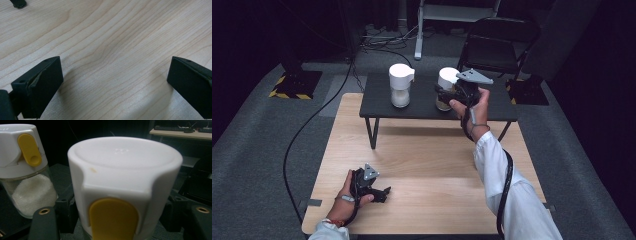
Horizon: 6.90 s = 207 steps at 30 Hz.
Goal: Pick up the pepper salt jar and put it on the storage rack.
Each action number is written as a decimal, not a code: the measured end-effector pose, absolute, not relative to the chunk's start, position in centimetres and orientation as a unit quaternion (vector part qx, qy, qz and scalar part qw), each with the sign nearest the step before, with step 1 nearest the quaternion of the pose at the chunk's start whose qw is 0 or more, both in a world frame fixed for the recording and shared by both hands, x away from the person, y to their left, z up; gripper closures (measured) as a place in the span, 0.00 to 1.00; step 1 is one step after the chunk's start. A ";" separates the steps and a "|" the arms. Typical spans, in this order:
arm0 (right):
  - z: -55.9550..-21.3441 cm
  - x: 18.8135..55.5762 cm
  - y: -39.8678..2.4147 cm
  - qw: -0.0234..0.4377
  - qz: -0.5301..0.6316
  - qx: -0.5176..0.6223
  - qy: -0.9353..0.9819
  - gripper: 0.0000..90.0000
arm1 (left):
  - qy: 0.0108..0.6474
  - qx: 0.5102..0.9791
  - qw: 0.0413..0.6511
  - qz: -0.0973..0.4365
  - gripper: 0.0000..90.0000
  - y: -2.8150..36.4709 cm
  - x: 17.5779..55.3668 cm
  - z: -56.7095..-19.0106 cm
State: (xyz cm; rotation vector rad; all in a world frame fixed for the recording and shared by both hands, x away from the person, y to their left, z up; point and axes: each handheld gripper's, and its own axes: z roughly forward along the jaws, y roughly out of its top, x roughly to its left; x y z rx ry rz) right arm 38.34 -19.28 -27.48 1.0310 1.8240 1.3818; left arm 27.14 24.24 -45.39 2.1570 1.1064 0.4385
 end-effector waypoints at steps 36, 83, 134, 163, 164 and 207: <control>-28.3 39.1 -18.7 0.315 0.499 0.415 0.693 0.04 | 0.422 0.826 0.332 0.168 0.00 24.3 27.1 -45.4; -30.7 31.0 -21.0 0.406 0.511 0.271 0.707 0.01 | 0.422 0.827 0.332 0.168 0.00 24.3 27.1 -45.4; -42.9 22.7 -28.5 0.363 0.446 0.227 0.786 0.01 | 0.422 0.826 0.332 0.168 0.00 24.3 27.1 -45.4; -45.8 21.0 -32.3 0.338 0.367 0.272 0.823 0.01 | 0.422 0.827 0.332 0.168 0.00 24.3 27.1 -45.4; -45.9 21.0 -32.5 0.336 0.365 0.276 0.823 0.01 | 0.422 0.826 0.332 0.168 0.00 24.3 27.1 -45.4; -45.6 25.1 -39.9 0.200 0.338 0.454 0.800 0.00 | 0.422 0.826 0.332 0.168 0.00 24.3 27.1 -45.4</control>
